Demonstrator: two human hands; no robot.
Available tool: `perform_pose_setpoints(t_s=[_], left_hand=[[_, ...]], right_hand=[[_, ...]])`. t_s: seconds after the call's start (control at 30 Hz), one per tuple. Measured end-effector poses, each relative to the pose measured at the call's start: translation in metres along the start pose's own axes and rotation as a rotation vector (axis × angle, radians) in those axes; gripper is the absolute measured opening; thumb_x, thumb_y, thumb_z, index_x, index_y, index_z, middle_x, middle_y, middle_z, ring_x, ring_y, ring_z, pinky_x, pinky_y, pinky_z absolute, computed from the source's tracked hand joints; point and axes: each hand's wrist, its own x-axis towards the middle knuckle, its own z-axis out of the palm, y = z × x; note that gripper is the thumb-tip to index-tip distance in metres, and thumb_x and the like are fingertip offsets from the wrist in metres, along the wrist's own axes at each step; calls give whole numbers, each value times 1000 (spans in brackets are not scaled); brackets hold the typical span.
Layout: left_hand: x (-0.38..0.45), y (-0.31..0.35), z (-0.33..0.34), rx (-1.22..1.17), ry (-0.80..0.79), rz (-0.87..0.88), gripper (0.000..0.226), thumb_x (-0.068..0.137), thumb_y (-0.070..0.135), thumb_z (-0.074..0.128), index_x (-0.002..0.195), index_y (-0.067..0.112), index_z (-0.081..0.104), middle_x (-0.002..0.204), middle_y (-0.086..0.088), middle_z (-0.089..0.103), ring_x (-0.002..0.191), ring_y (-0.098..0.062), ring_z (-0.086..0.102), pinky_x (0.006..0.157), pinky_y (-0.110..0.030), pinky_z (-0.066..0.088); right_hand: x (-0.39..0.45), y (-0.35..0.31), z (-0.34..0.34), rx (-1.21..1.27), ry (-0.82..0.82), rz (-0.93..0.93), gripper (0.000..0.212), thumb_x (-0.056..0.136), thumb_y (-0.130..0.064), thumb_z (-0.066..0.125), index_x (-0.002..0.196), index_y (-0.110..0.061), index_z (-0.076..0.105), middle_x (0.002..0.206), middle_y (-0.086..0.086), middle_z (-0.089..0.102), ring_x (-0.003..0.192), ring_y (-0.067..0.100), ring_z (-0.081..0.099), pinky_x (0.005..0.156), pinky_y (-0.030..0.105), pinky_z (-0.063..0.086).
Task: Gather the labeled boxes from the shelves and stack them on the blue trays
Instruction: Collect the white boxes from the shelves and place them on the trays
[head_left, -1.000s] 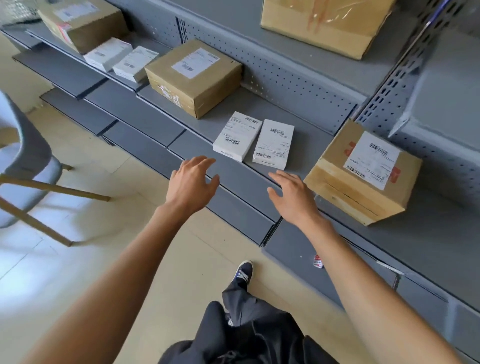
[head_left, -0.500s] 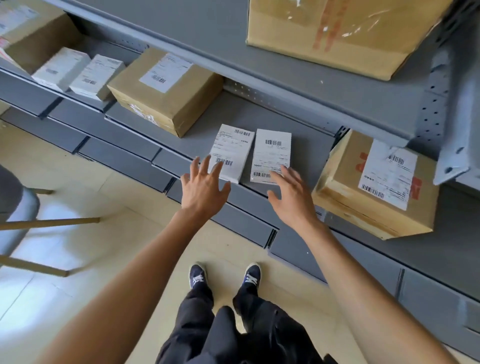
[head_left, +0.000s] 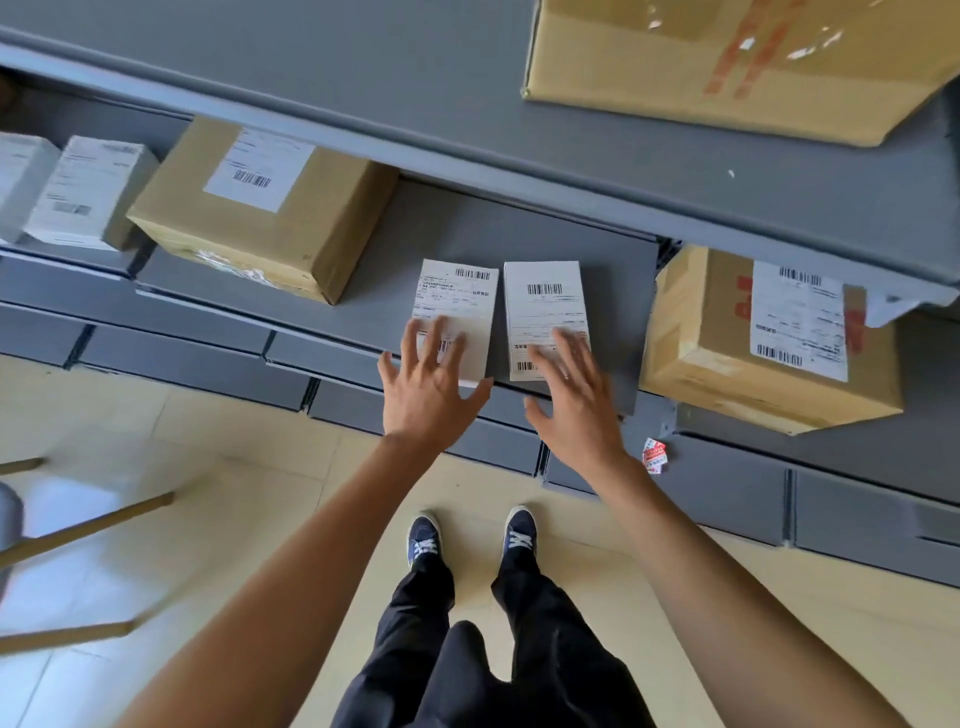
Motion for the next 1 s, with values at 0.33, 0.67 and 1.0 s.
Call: perform_pose_setpoints(t_s=[0.33,0.67,1.0], left_hand=[[-1,-23,8,-61,34,105,67,82,56,65,136,23,43,153,-8,30,150,-36,16,105,-63,38],[2,-33,8,-35,13,185,67,88,53,59,148,30,40,161,-6,24,151,-36,13,101,-58,40],[-14,-62,-2,-107,174,319,52,86,41,57,137,28,53,149,-3,43,139,-33,36,89,-50,45]], right_hand=[[-17,-14,24,44,251,129,41,86,-46,72,113,-16,64,143,10,48,140,29,40,97,47,43],[-19,-25,27,39,324,178,47,86,-38,72,125,-16,62,140,11,48,136,28,41,105,43,41],[-66,-47,41,81,467,156,45,86,-34,73,124,-12,68,142,9,55,136,30,48,101,51,45]])
